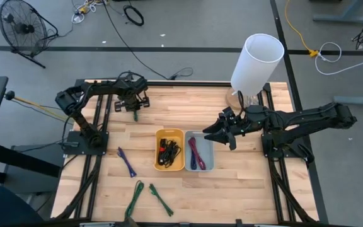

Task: Pick & Place USB Port
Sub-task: Put the black green charger cable into the gray bin

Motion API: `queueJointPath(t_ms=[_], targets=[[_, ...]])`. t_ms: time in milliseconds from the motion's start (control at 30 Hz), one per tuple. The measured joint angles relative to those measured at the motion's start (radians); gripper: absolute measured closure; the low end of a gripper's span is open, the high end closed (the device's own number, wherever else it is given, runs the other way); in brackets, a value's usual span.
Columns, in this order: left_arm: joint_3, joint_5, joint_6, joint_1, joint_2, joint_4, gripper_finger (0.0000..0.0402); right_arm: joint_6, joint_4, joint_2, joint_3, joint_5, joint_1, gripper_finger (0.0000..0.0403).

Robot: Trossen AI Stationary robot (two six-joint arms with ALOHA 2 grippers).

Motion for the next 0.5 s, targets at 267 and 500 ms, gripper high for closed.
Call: queueJointPath(t_ms=[267,500], targets=[[0.102,0.052,0.102,-0.066,-0.122,-0.058,0.0379,-0.023,-0.004,0.0,0.0,0.061,0.0,0.0211],[0.217,0.057,0.182,-0.222,-0.333,-0.018,0.0379,-0.026,-0.01,0.0,0.0,0.11,-0.019,0.0211]])
